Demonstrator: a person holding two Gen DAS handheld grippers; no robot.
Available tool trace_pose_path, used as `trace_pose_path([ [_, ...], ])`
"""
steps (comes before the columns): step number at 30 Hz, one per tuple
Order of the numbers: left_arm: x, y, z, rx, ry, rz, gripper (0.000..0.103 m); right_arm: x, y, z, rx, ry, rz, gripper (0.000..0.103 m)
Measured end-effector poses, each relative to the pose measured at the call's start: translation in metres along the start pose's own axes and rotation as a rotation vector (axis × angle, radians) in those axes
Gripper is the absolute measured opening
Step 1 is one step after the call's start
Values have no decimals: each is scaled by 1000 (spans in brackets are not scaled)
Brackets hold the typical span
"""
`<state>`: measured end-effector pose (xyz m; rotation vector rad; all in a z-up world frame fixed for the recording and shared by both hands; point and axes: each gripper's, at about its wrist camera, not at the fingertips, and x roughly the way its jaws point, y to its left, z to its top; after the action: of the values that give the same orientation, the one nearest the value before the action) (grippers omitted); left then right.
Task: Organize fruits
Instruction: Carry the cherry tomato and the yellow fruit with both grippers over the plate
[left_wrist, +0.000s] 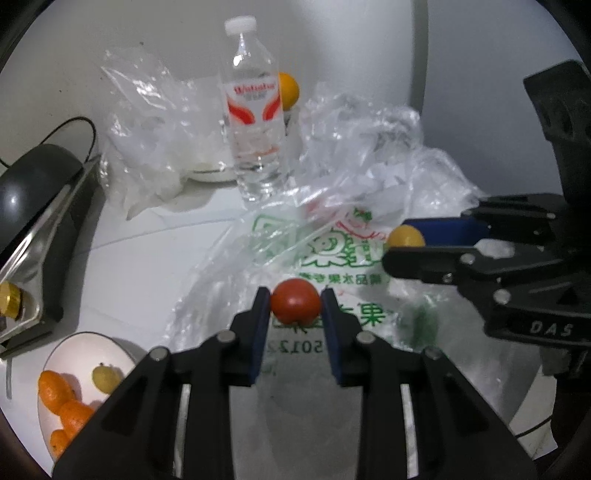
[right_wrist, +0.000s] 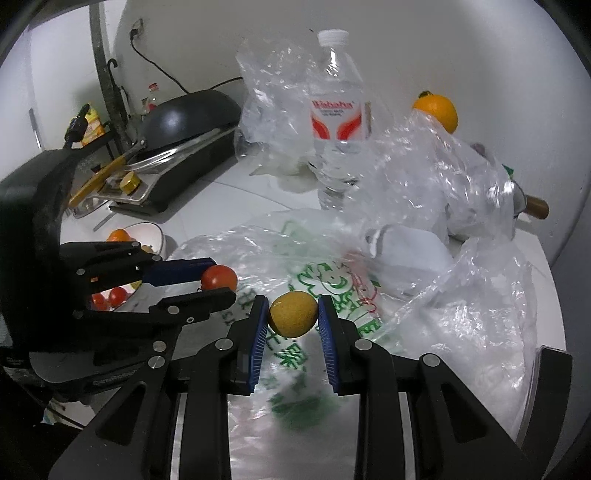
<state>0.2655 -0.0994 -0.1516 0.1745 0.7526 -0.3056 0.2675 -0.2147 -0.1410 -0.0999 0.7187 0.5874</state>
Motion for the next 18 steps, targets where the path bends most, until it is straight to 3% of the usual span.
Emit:
trace_pose_path([
  [18, -63, 26, -34, -50, -59, 24, 29, -12, 62, 8, -84, -8, -1, 29],
])
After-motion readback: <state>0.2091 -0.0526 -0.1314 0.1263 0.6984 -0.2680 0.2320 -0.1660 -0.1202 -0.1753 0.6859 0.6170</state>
